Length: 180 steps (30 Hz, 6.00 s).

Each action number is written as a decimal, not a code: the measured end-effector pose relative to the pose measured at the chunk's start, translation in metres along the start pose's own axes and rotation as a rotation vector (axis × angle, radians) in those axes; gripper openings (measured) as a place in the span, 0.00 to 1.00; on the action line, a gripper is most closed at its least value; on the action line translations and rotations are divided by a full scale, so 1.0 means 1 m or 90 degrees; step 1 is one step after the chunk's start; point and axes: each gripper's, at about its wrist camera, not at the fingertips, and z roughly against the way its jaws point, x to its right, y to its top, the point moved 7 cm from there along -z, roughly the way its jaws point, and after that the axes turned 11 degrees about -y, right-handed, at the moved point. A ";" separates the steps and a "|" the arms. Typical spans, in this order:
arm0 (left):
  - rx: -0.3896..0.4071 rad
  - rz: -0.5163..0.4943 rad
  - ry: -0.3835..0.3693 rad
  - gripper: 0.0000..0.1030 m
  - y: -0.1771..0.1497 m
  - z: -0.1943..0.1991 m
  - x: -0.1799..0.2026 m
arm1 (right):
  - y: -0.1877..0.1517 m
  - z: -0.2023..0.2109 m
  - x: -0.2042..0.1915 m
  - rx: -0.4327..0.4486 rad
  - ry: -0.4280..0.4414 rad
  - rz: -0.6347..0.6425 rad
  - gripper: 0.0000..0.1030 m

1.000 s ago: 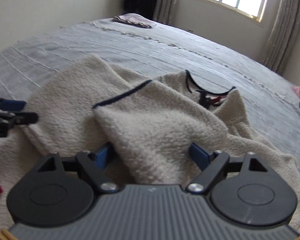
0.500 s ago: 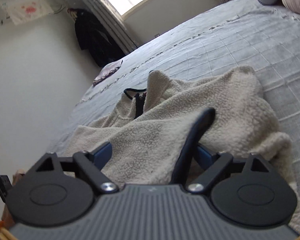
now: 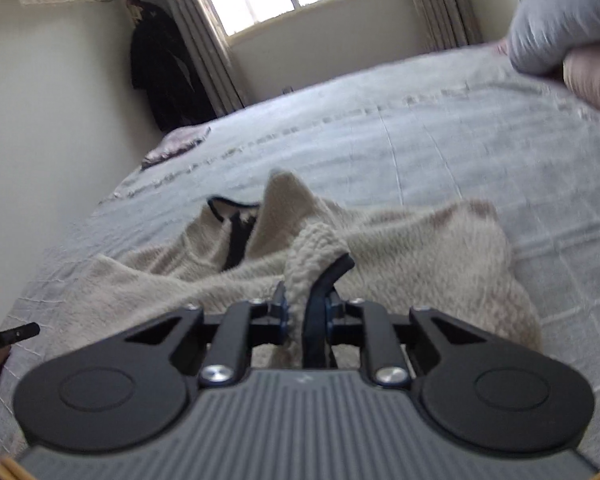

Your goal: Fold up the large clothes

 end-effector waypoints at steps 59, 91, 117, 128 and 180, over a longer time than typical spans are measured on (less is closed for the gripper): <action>-0.261 0.113 -0.120 1.00 -0.158 0.191 0.042 | -0.171 0.211 0.111 -0.230 -0.015 -0.034 0.98; -0.289 0.285 -0.291 0.37 -0.209 0.214 0.073 | -0.230 0.234 0.106 -0.306 0.178 -0.237 0.24; 0.105 0.092 -0.200 0.25 0.060 0.116 0.105 | 0.024 0.188 0.071 0.063 0.179 -0.226 0.13; 0.069 0.059 -0.077 0.27 0.084 -0.067 0.057 | 0.072 0.019 0.088 0.026 0.092 -0.256 0.13; -0.046 -0.024 0.166 0.22 0.064 -0.253 -0.040 | 0.072 -0.216 0.081 -0.031 -0.274 0.101 0.14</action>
